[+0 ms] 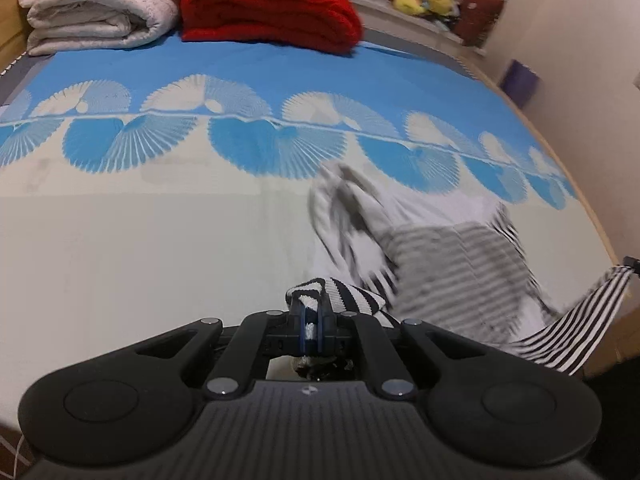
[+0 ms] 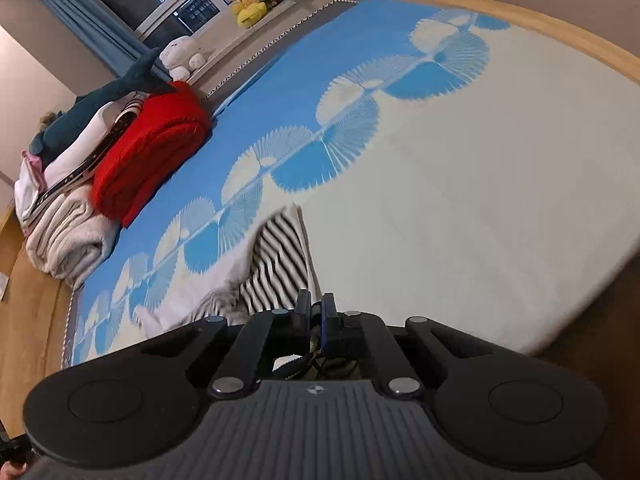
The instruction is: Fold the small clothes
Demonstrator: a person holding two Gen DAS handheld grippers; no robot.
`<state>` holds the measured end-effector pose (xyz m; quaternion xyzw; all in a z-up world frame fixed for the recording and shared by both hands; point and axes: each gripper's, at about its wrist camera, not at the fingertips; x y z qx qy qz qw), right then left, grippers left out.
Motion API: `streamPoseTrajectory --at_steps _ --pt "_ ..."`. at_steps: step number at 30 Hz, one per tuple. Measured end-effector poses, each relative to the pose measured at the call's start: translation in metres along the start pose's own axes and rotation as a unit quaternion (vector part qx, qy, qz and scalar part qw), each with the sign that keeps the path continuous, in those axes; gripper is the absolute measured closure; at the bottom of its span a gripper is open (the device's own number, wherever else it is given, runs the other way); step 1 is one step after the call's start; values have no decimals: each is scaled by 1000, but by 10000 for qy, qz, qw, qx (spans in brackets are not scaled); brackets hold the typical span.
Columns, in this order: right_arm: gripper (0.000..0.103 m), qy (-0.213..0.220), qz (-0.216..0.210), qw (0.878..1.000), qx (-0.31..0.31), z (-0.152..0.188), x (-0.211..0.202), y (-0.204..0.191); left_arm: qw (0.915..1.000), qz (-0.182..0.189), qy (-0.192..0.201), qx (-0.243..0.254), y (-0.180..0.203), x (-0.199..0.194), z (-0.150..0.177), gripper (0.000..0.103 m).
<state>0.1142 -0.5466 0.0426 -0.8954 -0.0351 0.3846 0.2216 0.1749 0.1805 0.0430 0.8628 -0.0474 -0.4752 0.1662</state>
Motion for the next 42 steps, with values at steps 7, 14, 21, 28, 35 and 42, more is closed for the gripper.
streamPoseTrajectory --at_steps 7,14,21,28,35,42 --pt "99 158 439 9984 -306 -98 122 -32 9958 -332 -242 -815 -23 128 -103 98" --pt "98 80 1337 9907 -242 -98 230 -12 9776 -492 -768 -1899 -60 192 -123 88" --pt "94 745 1406 9868 -299 -93 206 8 9768 -43 311 -2119 -68 140 -138 52" --pt "74 -88 24 9754 -2201 -54 217 -48 9938 21 -391 1043 38 166 -87 39" --pt "67 -568 359 8760 -4777 11 257 -129 9256 -1265 -516 3530 94 217 -20 28" --pt "66 -534 747 8046 -5867 33 296 -155 9268 -1383 -315 3477 101 228 -41 92"
Point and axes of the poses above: each gripper's, at about its wrist camera, not at the fingertips, and x roughly the way its jaws point, y to its right, z to its underside, and after that the axes turned 12 degrees about -x, right-handed
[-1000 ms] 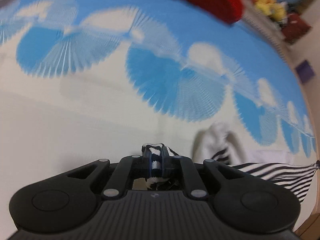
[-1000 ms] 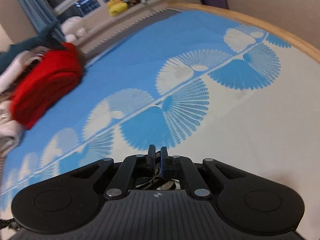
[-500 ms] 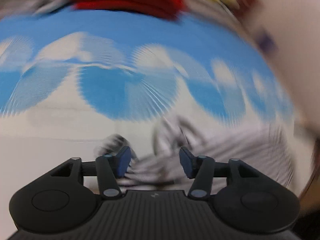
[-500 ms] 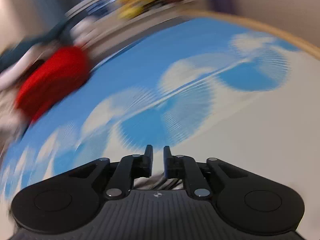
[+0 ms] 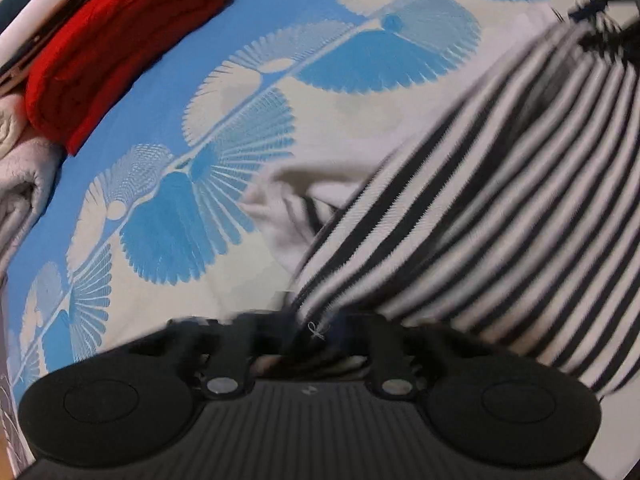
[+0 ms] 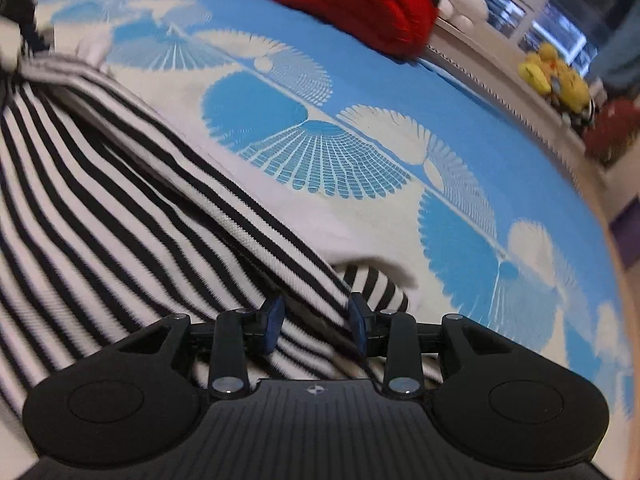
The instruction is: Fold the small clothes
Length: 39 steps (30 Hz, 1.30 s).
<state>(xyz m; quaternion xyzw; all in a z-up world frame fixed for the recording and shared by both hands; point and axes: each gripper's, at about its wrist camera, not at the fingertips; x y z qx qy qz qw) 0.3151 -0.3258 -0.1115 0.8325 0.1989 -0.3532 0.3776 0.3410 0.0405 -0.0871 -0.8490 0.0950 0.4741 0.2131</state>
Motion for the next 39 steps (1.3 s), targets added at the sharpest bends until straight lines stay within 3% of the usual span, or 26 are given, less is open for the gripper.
streamPoseTrajectory --at_steps 3,5,8,10,11,12,15,17,19,21,22,24,26,28,30,31,32,33,34,35,37,39 --pt "68 -93 106 9999 19 -9 15 5 9981 45 278 -553 -22 -10 -17 93" --pt "88 -109 37 9999 44 -15 20 10 9942 169 394 -984 -33 -9 -27 93" --pt "96 105 105 9990 422 -22 13 27 9897 166 456 -1345 -39 -4 -39 93" --pt "97 234 356 9964 732 -28 12 38 9875 107 406 -1520 -42 3 -45 87" --pt "96 219 471 9953 823 -30 13 41 9859 35 371 -1633 -43 5 -47 78" --pt "94 153 621 9939 899 -32 16 43 9833 -67 332 -1789 -48 8 -48 66" --pt "63 -182 1053 9888 1040 -33 23 47 9668 -146 260 -2538 -73 9 -47 57" --pt "60 -331 1346 9835 1159 -27 22 53 9536 -144 256 -2997 -89 5 -43 58" --pt "61 -525 1789 9741 1276 -16 17 64 9456 -378 403 -3205 -101 -3 -40 58" --pt "61 -638 1995 9603 1840 3 7 85 9386 -358 451 -3402 -111 -7 -36 60" --pt "61 -519 1895 9522 2338 16 -3 98 9354 -129 402 -3510 -115 -7 -33 60" --pt "61 9 1294 9413 3118 36 -24 114 9332 423 292 -3556 -114 -7 -30 60" --pt "61 442 412 9436 3254 46 -39 112 9357 983 269 -3377 -103 -12 -28 60" --pt "62 688 -494 9508 2980 53 -48 97 9360 1630 43 -3119 -89 -9 -25 59" --pt "62 534 -1231 9544 2668 61 -47 79 9364 2286 -370 -2635 -69 3 -17 58" --pt "62 226 -1631 9524 2566 68 -39 72 9394 2433 -608 -2337 -58 10 -10 58" --pt "62 -137 -1843 9518 2447 76 -30 63 9488 2332 -952 -1906 -45 21 0 58" --pt "62 -520 -1757 9571 2245 84 -23 54 9617 1949 -1189 -1516 -35 30 10 57" --pt "55 -767 -1509 9636 2069 93 -20 49 9679 1707 -1236 -1367 -34 33 17 52" --pt "51 -806 -1368 9643 2118 97 -23 52 9659 1712 -1194 -1531 -40 29 18 52" --pt "54 -813 -1179 9579 2488 104 -36 64 9620 1621 -1050 -1929 -52 14 17 55" --pt "54 -429 -1231 9527 2745 107 -56 74 9592 1896 -666 -1987 -59 -11 19 53"
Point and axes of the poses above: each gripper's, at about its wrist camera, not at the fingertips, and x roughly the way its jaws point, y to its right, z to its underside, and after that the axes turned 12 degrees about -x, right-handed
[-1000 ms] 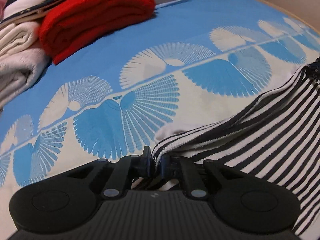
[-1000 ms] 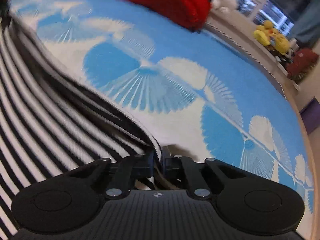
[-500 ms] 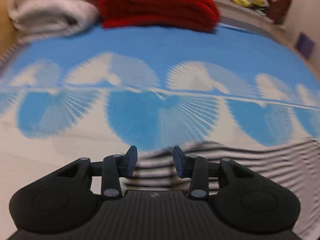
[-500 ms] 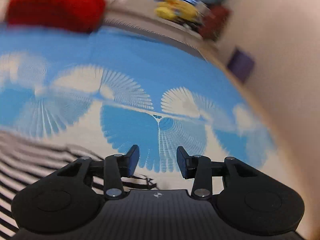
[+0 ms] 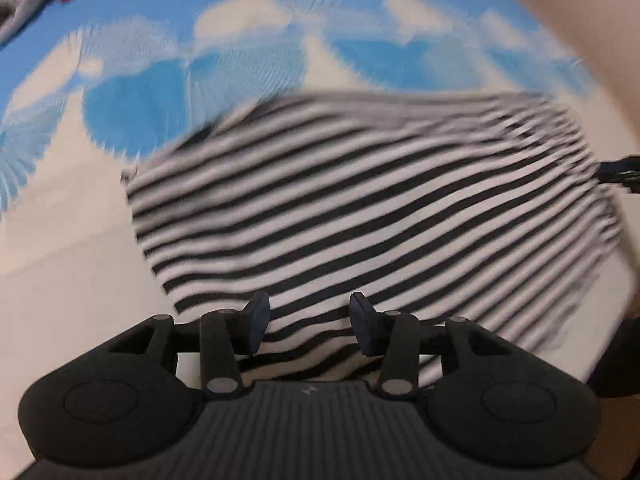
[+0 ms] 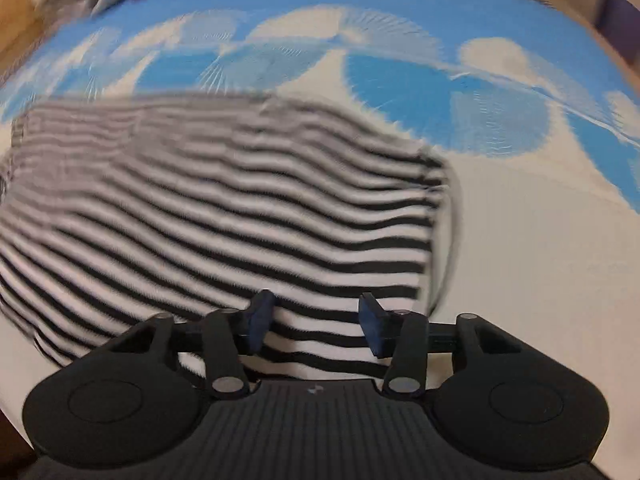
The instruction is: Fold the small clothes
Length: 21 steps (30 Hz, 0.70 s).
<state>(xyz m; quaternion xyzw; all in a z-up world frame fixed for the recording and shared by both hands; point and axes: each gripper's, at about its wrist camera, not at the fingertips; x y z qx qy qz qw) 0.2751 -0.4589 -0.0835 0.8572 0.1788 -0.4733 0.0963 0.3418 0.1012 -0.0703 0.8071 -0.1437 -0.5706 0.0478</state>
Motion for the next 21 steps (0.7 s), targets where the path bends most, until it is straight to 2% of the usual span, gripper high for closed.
streamPoseTrajectory --at_steps 2,4,8,13,14,15,16,17,18,21 --pt "56 56 -279 9995 158 5 -11 4 9997 234 -81 -82 -3 -10 10 46" --pt "53 -312 -415 9984 211 11 -6 5 9997 48 -236 -53 -6 -9 23 46" --pt "53 -876 -217 9957 207 31 4 3 9979 113 -512 -382 -30 -8 45 46" --pt "53 -1040 -444 9904 794 43 3 3 9937 164 -899 -655 -41 4 64 48" --pt "53 -1059 -531 9893 850 45 4 3 9928 227 -920 -728 -44 5 66 53" --pt "53 -1072 -559 9890 853 44 6 1 9920 281 -921 -822 -46 4 67 65" --pt "60 -1057 -540 9892 865 44 5 0 9912 327 -915 -902 -49 3 68 75" --pt "70 -1038 -578 9886 929 44 5 2 9911 350 -878 -941 -51 0 68 90" --pt "97 -1020 -601 9878 1010 42 7 4 9923 328 -805 -884 -51 -5 69 98" --pt "97 -642 -444 9893 1231 32 -10 13 9952 440 -398 -774 -50 -35 63 98"
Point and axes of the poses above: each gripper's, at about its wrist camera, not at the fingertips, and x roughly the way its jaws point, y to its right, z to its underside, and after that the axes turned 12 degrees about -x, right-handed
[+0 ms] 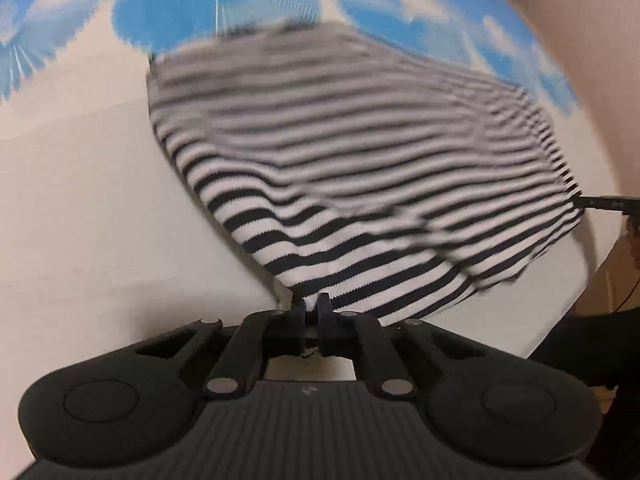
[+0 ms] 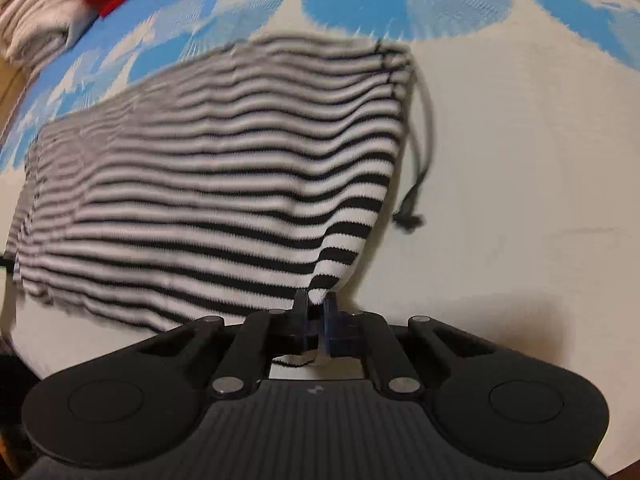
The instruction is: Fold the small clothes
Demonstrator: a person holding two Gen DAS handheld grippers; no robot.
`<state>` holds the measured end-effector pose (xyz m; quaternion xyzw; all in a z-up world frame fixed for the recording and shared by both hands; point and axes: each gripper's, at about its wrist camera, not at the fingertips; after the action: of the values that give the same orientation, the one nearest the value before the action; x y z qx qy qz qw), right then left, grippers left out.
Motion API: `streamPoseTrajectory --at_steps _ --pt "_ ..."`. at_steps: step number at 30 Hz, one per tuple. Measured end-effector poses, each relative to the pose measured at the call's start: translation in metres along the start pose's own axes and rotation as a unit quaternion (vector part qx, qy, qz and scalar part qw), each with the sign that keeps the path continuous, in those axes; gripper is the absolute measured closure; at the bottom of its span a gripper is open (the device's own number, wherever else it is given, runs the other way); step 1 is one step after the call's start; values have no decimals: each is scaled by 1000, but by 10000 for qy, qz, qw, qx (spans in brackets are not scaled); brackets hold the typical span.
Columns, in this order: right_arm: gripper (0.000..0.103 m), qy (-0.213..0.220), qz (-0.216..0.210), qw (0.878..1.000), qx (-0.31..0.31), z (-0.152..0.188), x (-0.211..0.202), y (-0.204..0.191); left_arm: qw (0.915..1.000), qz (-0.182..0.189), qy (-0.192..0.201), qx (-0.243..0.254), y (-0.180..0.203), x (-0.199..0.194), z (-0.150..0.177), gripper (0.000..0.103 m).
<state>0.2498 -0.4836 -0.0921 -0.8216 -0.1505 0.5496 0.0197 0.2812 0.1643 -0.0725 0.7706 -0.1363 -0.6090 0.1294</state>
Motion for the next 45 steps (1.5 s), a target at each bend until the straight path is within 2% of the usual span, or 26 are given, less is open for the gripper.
streamPoseTrajectory --at_steps 2,3,6,8,9,10,13,15,17,19,20,21,23,24,25,27,29,31,32,33,34,36,38,39,42,45 --pt "97 442 -80 9986 266 -4 -23 8 9994 98 296 150 0 -24 2 98" --pt "97 538 -27 9978 378 -4 -31 13 9989 -59 306 339 1 -27 6 98" --pt "97 18 112 9998 169 6 -15 10 9963 -527 -266 631 2 -2 23 98" --pt "97 -509 328 9979 -232 12 7 -5 9876 -1211 -605 792 4 19 31 101" --pt "96 -585 389 9971 -276 13 10 -7 9818 -1574 -628 853 4 23 34 101" --pt "95 -546 495 9970 -228 11 9 -9 9816 -1633 -552 817 3 19 32 101" --pt "93 -40 971 9952 -103 2 -14 -8 9937 -925 263 570 6 -21 24 99" --pt "87 320 1379 9897 -215 0 -31 -9 9953 -323 676 605 15 -41 23 99" --pt "86 871 1106 9893 -376 -1 -45 -9 9954 5 636 717 26 -38 25 99" --pt "86 1134 507 9905 -583 0 -45 -18 9937 -128 314 1070 41 -17 30 91" --pt "85 1062 309 9910 -750 0 -37 -25 9917 -364 72 1235 44 -2 34 89" --pt "81 857 222 9915 -958 2 -27 -32 9881 -714 -238 1340 44 14 40 89" --pt "75 -36 471 9891 -1393 8 6 -41 9781 -1312 -735 1438 40 35 45 89" --pt "75 -450 616 9843 -1592 14 20 -42 9777 -1375 -689 1432 40 32 44 89" --pt "75 -413 609 9832 -1673 14 20 -42 9798 -1346 -512 1385 41 25 39 89" --pt "75 -137 488 9875 -1491 5 9 -37 9874 -967 -16 1254 48 1 30 87" --pt "74 124 319 9926 -1164 1 0 -26 9909 -541 250 1205 55 -9 27 78" --pt "73 -200 506 9915 -1180 3 12 -24 9904 -525 86 1273 67 10 27 71" --pt "73 -403 613 9886 -1315 4 20 -24 9872 -720 -160 1413 70 24 30 70" --pt "73 -386 686 9862 -1457 6 20 -26 9801 -1063 -401 1626 72 41 37 65" --pt "73 -287 738 9861 -1461 2 17 -28 9759 -1197 -427 1773 75 48 40 65" --pt "73 132 814 9890 -1225 -5 -4 -28 9782 -1158 -209 1709 84 37 36 65" --pt "72 689 920 9883 -1002 -9 -34 -30 9832 -985 325 1504 90 11 32 63" --pt "68 905 1034 9863 -915 -10 -45 -32 9828 -949 576 1479 95 -3 32 56" --pt "59 1359 1347 9792 -677 -18 -76 -40 9687 -1446 1297 1549 110 -36 33 36" --pt "55 1718 1510 9716 -606 -15 -104 -59 9561 -1558 1982 1497 125 -70 46 32"
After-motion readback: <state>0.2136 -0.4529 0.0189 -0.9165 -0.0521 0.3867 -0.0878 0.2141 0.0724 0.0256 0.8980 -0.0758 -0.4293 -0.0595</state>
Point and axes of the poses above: each gripper's, at about its wrist camera, not at the fingertips, and x roughly the way its jaws point, y to its right, z to its underside, and after that the axes turned 12 degrees about -x, right-handed
